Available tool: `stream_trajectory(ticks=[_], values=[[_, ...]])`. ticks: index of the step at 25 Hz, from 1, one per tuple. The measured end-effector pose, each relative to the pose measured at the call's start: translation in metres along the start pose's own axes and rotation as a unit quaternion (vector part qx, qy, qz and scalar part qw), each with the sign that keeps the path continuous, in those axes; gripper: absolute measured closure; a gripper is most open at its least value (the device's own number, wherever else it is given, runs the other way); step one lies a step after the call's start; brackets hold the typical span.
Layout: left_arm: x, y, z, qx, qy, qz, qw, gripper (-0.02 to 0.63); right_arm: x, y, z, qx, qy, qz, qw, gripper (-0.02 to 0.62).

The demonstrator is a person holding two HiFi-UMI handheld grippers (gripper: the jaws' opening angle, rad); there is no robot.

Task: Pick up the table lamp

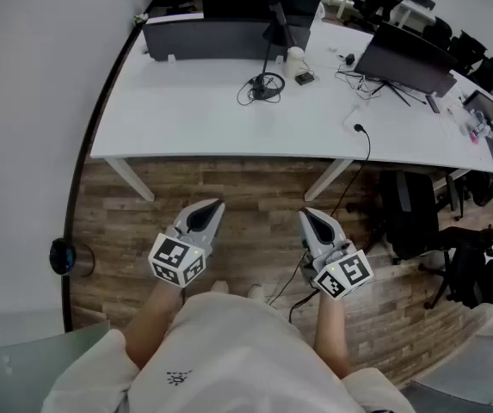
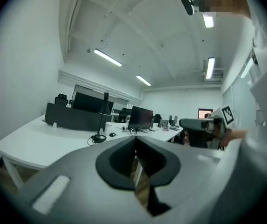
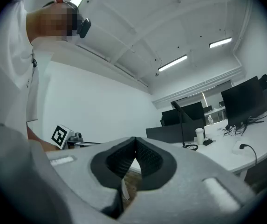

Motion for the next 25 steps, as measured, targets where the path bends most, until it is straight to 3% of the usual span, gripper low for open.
stream_trajectory(ticks=[9, 25], values=[[0.003, -0.013, -0.015, 0.012, -0.007, -0.002, 0.9999, 0.612, 0.002, 0.010, -0.016, 0.009, -0.008, -0.004, 1.000, 0.595], [0.006, -0.033, -0.040, 0.023, -0.010, 0.004, 0.9997, 0.612, 0.009, 0.028, -0.044, 0.003, 0.025, -0.002, 1.000, 0.595]])
Point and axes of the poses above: the fingertips, and each gripper's own axes: y forward along the fingers, z to its right, x out of its underside, the point moved 1 cm from there along -y, backward along the fingers, and after that the axes turned 3 degrees about y, right-handed, at the moved point
